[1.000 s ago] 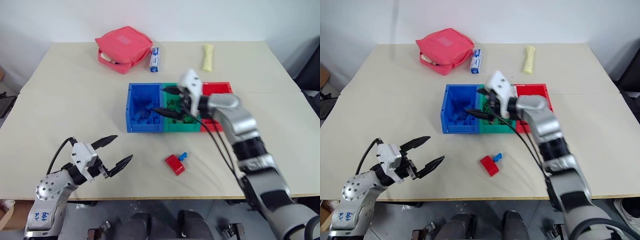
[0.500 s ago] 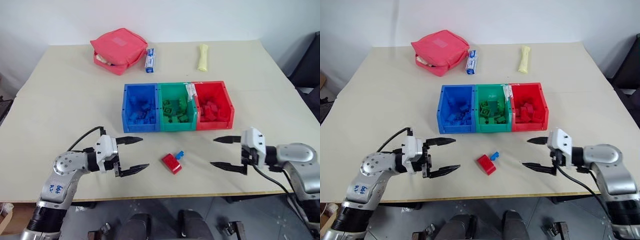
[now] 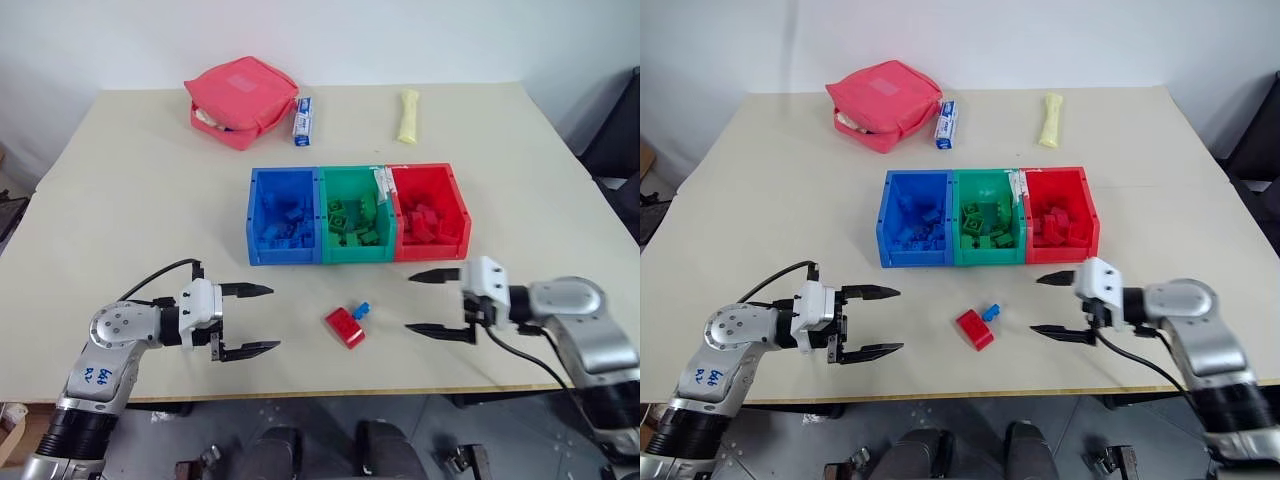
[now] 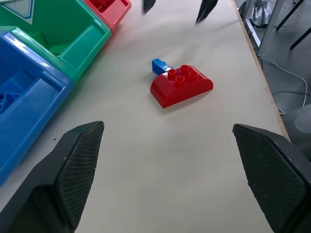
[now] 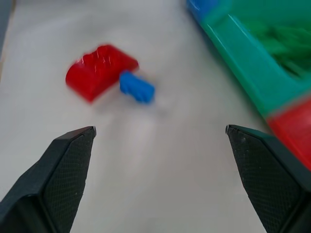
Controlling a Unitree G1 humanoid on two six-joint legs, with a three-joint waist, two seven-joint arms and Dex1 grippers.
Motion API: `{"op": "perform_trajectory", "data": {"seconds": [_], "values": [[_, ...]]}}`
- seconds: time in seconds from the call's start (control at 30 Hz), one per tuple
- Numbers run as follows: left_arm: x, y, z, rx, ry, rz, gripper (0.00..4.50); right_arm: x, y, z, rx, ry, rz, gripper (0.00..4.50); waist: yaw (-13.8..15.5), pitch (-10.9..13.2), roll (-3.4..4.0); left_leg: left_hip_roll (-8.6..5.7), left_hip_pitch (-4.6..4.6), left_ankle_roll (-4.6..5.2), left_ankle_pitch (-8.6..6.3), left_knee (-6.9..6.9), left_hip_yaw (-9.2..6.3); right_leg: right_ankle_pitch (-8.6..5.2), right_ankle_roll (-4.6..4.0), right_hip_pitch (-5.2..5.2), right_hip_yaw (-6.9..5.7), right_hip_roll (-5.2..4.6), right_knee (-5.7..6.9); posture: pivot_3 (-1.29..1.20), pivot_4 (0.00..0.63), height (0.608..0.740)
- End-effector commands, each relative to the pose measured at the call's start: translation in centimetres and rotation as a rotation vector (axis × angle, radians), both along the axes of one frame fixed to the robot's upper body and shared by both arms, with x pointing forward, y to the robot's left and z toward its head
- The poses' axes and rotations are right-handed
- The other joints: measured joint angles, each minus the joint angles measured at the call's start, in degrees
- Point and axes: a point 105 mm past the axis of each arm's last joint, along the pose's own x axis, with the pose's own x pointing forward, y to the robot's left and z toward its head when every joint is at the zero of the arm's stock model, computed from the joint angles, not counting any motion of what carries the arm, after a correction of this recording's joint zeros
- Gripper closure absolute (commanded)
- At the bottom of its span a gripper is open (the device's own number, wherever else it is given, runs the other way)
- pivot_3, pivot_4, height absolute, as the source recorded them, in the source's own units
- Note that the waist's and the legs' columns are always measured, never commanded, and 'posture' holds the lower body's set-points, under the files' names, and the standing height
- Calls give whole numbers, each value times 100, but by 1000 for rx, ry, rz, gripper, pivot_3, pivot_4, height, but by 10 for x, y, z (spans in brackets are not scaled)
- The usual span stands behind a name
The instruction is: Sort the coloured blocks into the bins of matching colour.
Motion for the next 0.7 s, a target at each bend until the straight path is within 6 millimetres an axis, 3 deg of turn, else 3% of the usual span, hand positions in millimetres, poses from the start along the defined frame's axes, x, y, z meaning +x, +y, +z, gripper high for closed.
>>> {"op": "perform_trajectory", "data": {"seconds": [0.03, 0.17, 0.2, 0.3, 0.43, 0.6, 0.7], "values": [[-4, 0, 9, -3, -58, -4, 0, 12, 18, -3, -5, 14, 30, 22, 0, 0, 0, -2, -1, 0, 0, 0, 0, 0, 0, 0, 0, -1, 0, 0, 150, 740], [-8, 1, 8, -3, -46, 10, 0, 20, 32, -13, -38, 36, 75, 22, 18, 0, 0, -5, -3, 1, 0, 0, -9, 0, 0, 0, -7, -3, 1, 0, 150, 740], [-9, 1, 8, -4, -46, 15, 0, 19, 33, -18, -53, 46, 88, 191, 19, 0, 0, -6, -4, 1, -1, 1, -12, 0, 0, 0, -9, -4, 1, 0, 150, 740], [-12, 2, 7, -5, -48, 32, 0, 12, 37, -23, -61, 69, 136, 970, 5, 0, 0, -8, -5, 3, -2, 1, -12, 0, 0, 0, -10, -5, 0, 0, 150, 740], [-12, 3, 7, -7, -49, 45, 0, 8, 40, -24, -43, 72, 160, 2382, 3, 0, 0, -6, -4, 1, -1, 1, -11, 0, 0, 1, -11, -3, 1, 0, 150, 740], [-8, 2, 11, -37, -55, 62, 0, 9, 36, -14, 9, 20, 127, 4047, 3, 0, 0, -6, -4, -1, 1, 2, -11, 0, 0, 0, -10, -3, 3, 0, 150, 740], [-4, 3, 15, -74, -57, 99, 0, 13, 30, -4, 22, -11, 91, 4049, 5, 0, 0, -7, -4, -1, 1, 2, -11, 0, 0, 0, -10, -3, 3, 0, 150, 740]]}}
